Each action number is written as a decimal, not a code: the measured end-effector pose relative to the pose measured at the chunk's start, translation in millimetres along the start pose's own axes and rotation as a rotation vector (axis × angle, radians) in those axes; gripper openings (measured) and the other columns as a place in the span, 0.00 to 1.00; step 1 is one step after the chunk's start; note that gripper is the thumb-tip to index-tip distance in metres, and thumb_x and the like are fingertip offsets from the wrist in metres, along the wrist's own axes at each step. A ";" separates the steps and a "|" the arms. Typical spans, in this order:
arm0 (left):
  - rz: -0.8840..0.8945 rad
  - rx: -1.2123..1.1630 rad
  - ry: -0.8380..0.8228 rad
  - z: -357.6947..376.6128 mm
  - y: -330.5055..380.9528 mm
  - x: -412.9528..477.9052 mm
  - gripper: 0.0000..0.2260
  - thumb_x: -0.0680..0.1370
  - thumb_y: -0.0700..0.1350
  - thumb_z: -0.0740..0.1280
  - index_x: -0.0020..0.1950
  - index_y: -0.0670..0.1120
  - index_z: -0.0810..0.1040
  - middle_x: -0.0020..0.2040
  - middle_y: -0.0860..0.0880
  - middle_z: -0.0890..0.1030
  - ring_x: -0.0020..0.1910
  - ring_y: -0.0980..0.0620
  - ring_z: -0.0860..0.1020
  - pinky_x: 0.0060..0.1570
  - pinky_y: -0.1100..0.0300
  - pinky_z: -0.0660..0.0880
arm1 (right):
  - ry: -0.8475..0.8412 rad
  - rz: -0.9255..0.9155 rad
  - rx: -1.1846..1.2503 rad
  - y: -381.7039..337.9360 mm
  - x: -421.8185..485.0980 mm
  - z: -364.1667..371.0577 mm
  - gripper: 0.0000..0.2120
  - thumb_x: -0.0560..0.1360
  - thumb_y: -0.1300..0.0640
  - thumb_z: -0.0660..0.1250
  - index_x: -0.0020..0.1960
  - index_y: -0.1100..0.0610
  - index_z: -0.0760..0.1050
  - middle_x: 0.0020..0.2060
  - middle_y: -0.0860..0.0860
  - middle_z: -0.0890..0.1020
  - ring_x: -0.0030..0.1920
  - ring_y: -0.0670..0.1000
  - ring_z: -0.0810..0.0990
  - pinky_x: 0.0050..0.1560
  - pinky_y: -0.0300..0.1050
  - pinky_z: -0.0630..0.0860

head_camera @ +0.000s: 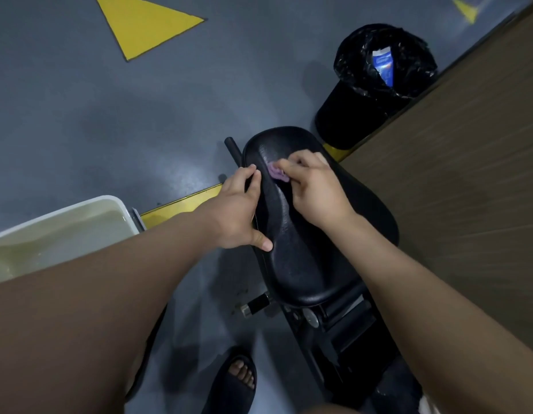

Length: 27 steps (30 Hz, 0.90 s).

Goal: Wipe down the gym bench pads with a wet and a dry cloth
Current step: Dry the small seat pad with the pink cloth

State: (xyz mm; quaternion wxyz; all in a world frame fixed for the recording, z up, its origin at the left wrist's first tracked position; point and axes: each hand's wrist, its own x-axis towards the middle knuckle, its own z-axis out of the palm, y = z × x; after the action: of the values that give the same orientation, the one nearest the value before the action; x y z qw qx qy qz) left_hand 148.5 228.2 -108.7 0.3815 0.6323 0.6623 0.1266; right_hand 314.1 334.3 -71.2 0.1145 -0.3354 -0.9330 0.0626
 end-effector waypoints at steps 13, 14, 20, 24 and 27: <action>-0.006 0.054 -0.040 -5.6 3.5 1.8 0.66 0.66 0.64 0.79 0.81 0.41 0.32 0.80 0.51 0.33 0.80 0.48 0.36 0.80 0.53 0.50 | 0.005 -0.015 0.082 6.5 47.5 15.6 0.18 0.74 0.66 0.59 0.54 0.56 0.84 0.47 0.54 0.80 0.48 0.56 0.75 0.50 0.44 0.71; -0.007 0.055 -0.044 -6.4 3.6 1.4 0.66 0.66 0.64 0.79 0.81 0.41 0.32 0.80 0.51 0.33 0.80 0.48 0.35 0.80 0.54 0.50 | -0.005 -0.057 0.094 10.4 42.7 14.1 0.19 0.75 0.65 0.59 0.57 0.55 0.84 0.48 0.53 0.80 0.49 0.54 0.74 0.51 0.43 0.71; -0.005 0.037 -0.048 -8.1 3.7 -1.7 0.65 0.67 0.63 0.79 0.81 0.42 0.33 0.80 0.53 0.34 0.80 0.50 0.36 0.80 0.54 0.50 | -0.021 0.421 0.032 59.0 101.1 19.9 0.17 0.71 0.62 0.58 0.47 0.50 0.84 0.49 0.53 0.81 0.53 0.58 0.77 0.53 0.42 0.71; -0.005 0.046 -0.051 -8.1 3.8 -1.4 0.65 0.67 0.64 0.78 0.81 0.42 0.33 0.80 0.53 0.34 0.80 0.50 0.36 0.80 0.55 0.49 | -0.213 0.221 0.007 34.8 122.9 27.9 0.19 0.68 0.62 0.56 0.46 0.49 0.83 0.48 0.48 0.81 0.54 0.57 0.76 0.49 0.39 0.62; -0.008 0.046 -0.059 -9.6 2.9 -0.2 0.64 0.67 0.64 0.78 0.81 0.43 0.33 0.79 0.55 0.33 0.80 0.50 0.35 0.80 0.54 0.50 | -0.240 0.000 0.062 32.2 120.4 22.6 0.22 0.70 0.62 0.55 0.50 0.51 0.85 0.47 0.48 0.81 0.49 0.53 0.75 0.51 0.40 0.65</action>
State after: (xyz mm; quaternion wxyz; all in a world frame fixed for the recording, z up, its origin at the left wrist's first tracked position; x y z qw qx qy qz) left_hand 144.2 231.5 -100.3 0.3867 0.6420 0.6558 0.0910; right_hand 237.8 435.2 -78.6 0.0122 -0.3217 -0.9376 0.1311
